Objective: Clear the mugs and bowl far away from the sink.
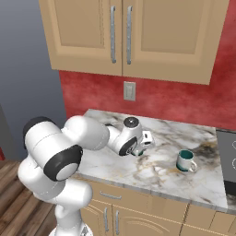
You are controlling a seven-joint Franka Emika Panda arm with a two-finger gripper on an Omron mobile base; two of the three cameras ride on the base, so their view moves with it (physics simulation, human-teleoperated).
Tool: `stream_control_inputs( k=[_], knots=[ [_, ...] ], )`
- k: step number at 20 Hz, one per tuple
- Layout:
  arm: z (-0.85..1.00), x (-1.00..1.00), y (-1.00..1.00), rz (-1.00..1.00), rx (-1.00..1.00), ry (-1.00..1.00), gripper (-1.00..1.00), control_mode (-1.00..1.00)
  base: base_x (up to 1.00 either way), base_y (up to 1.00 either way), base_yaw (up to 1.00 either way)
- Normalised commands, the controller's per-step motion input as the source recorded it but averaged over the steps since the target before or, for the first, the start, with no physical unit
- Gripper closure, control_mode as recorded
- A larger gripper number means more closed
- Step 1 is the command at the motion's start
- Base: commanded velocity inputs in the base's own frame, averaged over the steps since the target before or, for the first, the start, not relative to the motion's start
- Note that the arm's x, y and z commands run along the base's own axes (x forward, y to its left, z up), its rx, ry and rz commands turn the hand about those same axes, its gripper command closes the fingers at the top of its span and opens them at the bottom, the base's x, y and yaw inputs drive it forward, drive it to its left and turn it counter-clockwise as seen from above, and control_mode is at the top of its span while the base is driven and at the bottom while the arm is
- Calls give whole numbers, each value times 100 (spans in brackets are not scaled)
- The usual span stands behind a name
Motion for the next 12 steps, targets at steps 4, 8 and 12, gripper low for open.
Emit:
stream_control_inputs(
  k=[4, 8, 12],
  knots=[
    [14, -4, 3, 0, 0, -2, -100, -100, 0, 0, 0],
    [81, -40, 27, -3, 0, -16, -100, -100, 0, 0, 0],
    [99, -31, 24, -11, 0, -22, -100, -100, 0, 0, 0]
  ],
)
